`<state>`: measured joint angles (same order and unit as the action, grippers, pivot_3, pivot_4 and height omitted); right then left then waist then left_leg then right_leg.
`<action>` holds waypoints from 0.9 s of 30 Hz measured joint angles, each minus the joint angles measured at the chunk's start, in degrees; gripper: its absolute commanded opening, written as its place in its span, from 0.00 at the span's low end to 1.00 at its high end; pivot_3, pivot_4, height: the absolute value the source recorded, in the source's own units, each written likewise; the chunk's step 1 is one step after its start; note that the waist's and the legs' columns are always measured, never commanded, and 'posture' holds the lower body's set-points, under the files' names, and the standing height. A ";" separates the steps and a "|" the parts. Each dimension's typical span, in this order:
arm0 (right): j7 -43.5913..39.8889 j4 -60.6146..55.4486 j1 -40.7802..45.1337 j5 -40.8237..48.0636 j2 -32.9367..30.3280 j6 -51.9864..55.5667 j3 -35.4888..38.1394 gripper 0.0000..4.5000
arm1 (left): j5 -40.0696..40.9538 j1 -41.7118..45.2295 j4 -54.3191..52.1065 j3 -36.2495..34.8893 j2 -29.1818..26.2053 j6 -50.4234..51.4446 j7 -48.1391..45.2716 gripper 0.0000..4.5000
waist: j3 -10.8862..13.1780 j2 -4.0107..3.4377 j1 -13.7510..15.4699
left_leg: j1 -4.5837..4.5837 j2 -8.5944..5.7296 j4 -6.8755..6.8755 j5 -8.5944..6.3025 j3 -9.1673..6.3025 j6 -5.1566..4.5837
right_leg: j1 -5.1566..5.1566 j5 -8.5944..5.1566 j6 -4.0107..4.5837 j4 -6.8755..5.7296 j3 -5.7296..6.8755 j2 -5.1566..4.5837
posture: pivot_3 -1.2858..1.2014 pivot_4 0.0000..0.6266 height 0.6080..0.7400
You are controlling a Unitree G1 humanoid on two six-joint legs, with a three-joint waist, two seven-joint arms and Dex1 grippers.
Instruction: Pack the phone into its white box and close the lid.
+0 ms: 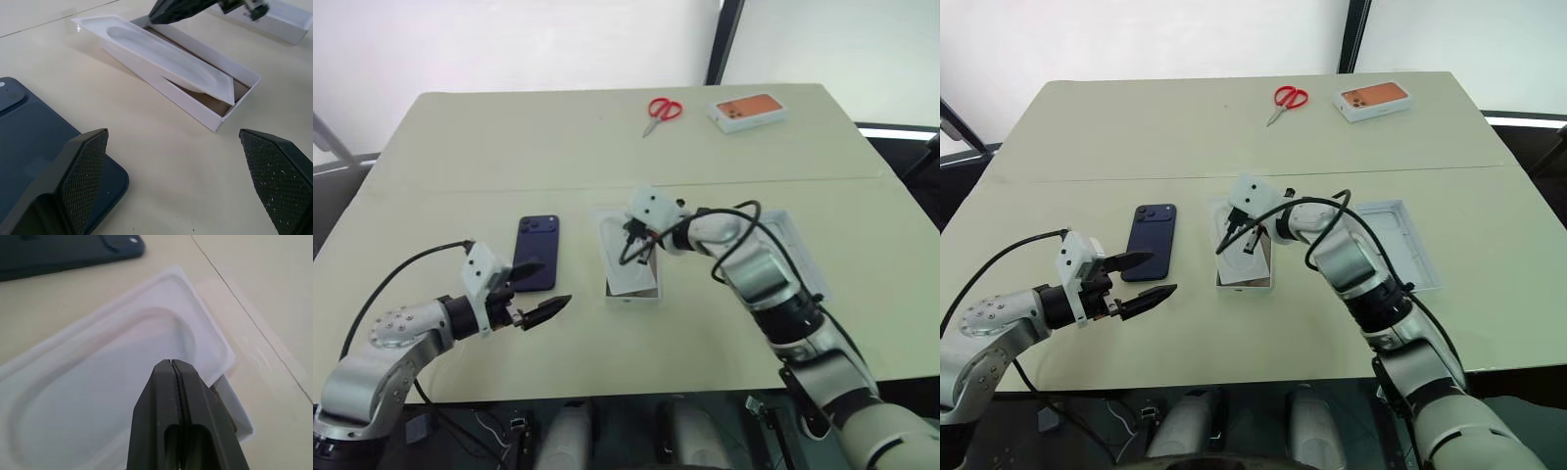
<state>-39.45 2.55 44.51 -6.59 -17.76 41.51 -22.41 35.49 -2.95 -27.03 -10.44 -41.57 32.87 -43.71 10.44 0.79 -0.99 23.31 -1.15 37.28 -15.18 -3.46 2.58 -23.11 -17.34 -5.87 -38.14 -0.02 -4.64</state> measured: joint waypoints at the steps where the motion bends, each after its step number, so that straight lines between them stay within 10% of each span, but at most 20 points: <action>1: 0.89 1.56 0.29 0.00 0.91 -0.02 0.09 0.00 | -0.01 0.02 0.01 0.00 0.11 0.00 0.08 1.00 | 0.00 0.00 -0.02 | 0.01 0.00 -0.01 0.00 0.00 0.00 | -0.02 0.00 0.00 0.00 0.00 0.00 | 0.52 0.24 1.00; 27: 1.70 -11.06 -4.03 -4.33 -6.45 11.82 -4.03 0.00 | -0.53 0.73 -0.08 0.13 1.57 -0.09 0.41 1.00 | -0.01 -0.01 0.02 | 0.02 -0.01 -0.01 0.01 0.01 0.00 | -0.03 0.00 -0.01 -0.04 0.00 0.03 | 0.52 0.24 1.00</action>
<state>-37.74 -8.51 40.48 -10.91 -24.21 53.33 -26.44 34.97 -2.22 -27.11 -10.31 -40.00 32.78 -43.30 10.44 0.79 -0.97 23.33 -1.16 37.27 -15.18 -3.45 2.58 -23.14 -17.34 -5.87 -38.19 -0.01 -4.61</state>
